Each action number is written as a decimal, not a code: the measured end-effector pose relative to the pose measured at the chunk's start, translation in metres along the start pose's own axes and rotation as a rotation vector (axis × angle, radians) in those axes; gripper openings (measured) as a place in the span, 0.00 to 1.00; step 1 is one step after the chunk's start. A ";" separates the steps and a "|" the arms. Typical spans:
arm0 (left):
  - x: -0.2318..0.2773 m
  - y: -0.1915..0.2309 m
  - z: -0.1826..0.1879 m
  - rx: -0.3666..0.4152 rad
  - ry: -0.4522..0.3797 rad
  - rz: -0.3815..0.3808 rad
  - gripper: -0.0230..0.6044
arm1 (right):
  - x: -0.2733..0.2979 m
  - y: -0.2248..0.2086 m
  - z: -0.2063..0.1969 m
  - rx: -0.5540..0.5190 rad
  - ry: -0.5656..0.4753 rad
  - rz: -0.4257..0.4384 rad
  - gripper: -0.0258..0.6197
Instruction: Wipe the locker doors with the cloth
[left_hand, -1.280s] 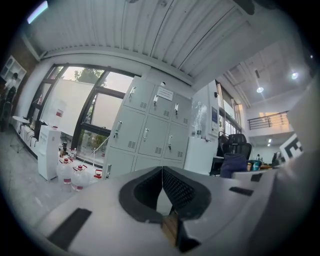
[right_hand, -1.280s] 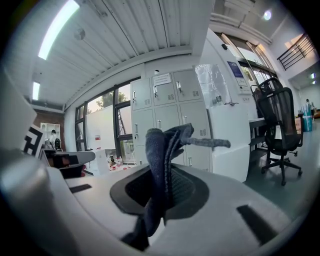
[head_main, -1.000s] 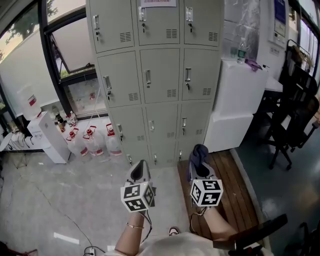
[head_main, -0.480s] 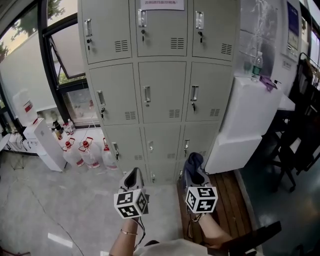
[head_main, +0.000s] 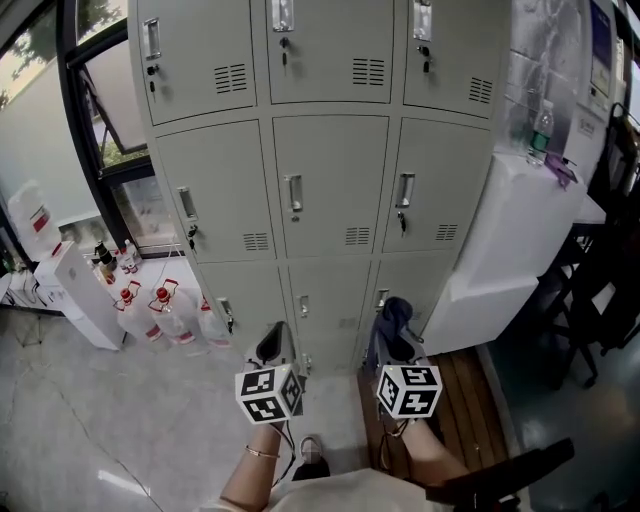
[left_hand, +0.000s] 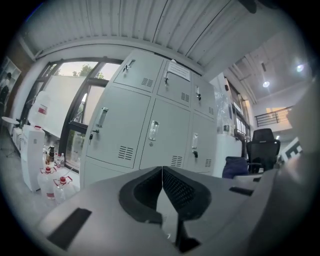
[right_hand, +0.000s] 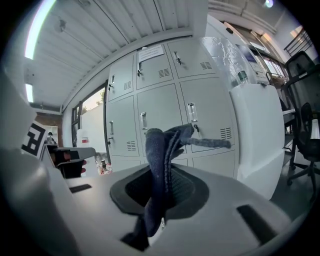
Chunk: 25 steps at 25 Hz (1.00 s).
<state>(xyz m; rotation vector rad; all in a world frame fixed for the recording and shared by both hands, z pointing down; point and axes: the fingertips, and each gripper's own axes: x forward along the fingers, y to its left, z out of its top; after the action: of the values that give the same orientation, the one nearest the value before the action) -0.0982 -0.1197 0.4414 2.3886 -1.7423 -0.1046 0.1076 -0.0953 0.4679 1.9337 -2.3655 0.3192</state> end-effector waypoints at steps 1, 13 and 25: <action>0.015 0.005 0.005 0.000 -0.005 -0.007 0.05 | 0.014 -0.001 0.006 -0.002 -0.005 -0.005 0.10; 0.175 0.067 0.069 0.013 -0.067 -0.089 0.05 | 0.168 -0.002 0.087 -0.032 -0.089 -0.058 0.10; 0.222 0.094 0.050 -0.024 -0.010 -0.042 0.05 | 0.226 -0.002 0.083 -0.074 -0.041 -0.012 0.10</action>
<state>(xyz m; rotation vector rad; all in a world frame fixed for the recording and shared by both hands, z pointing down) -0.1256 -0.3633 0.4214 2.4119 -1.6859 -0.1424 0.0693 -0.3300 0.4293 1.9389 -2.3539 0.1910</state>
